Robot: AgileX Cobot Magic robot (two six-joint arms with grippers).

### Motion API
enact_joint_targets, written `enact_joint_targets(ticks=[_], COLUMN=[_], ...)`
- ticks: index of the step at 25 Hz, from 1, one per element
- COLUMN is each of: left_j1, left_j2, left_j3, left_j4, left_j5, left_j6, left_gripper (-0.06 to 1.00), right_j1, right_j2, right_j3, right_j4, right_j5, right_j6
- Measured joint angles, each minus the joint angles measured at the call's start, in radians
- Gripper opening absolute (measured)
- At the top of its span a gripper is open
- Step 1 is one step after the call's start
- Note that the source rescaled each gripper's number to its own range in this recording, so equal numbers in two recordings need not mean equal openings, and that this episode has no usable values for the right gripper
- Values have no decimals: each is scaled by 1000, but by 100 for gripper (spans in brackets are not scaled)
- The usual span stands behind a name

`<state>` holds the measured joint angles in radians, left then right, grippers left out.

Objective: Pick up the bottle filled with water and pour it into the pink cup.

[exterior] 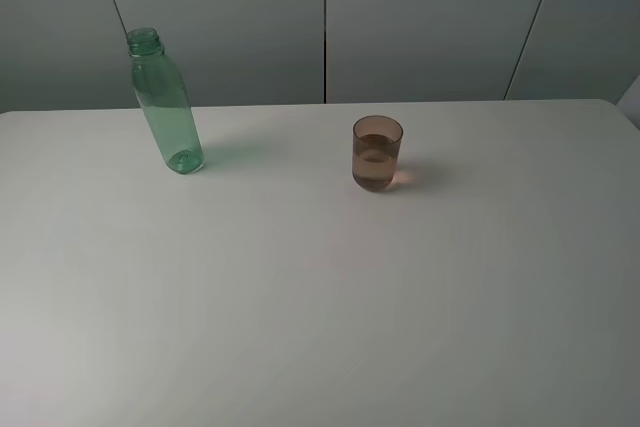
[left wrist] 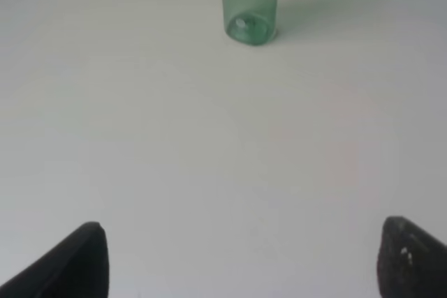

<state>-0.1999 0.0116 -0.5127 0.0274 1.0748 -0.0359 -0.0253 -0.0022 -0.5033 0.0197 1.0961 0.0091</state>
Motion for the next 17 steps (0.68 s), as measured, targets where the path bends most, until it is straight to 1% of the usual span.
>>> enact_joint_targets(ticks=[7,12,17], left_j1=[2,70,81], left_j2=[-12,-12,-12], left_j3=[1,1,1], left_j4=[-2,-4,-4], left_j5=[3,3,3], left_j6=[9,11,12], left_gripper=[95,95,95], right_j1=[0,0,0], right_j2=[0,0,0], right_j3=[0,0,0], right_j4=[0,0,0], right_j5=[0,0,0], right_j6=[0,0,0])
